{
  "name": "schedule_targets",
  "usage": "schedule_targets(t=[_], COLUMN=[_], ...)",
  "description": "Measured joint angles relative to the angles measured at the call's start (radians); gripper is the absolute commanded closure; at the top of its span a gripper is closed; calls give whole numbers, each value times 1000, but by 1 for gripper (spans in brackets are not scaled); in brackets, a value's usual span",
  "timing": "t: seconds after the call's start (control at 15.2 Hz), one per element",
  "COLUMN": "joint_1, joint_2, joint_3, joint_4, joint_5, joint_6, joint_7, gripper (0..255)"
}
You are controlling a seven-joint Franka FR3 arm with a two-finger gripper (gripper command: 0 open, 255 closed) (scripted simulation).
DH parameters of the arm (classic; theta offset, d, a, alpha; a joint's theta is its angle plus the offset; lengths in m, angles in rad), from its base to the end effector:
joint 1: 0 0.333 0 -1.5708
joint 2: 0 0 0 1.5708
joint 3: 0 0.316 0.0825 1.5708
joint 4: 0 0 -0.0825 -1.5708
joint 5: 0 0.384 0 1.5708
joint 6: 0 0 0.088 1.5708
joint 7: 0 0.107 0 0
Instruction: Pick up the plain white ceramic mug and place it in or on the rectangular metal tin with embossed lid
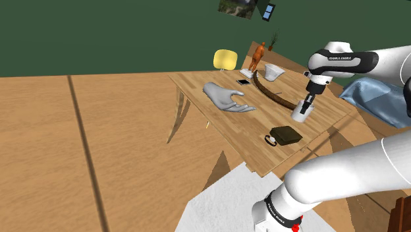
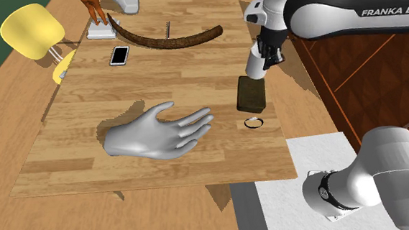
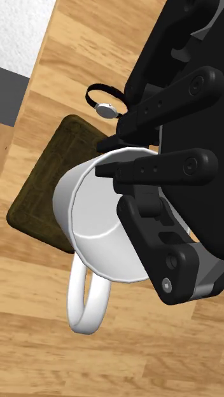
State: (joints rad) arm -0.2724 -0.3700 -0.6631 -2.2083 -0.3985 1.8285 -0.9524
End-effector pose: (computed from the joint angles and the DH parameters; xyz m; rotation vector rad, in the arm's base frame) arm 0.2301 -0.4006 0.4895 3.0793 0.2720 -0.2574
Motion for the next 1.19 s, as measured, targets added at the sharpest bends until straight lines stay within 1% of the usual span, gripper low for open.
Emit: schedule_targets(t=[0.07, 0.26, 1.19], joint_1=[-10, -18, -15], joint_2=[-6, -9, 69], joint_3=[-14, -27, -90], joint_4=[4, -20, -151], joint_5=[-9, -19, -23], joint_6=[-2, 22, 226], joint_7=[-21, -30, -24], gripper=[255, 255, 255])
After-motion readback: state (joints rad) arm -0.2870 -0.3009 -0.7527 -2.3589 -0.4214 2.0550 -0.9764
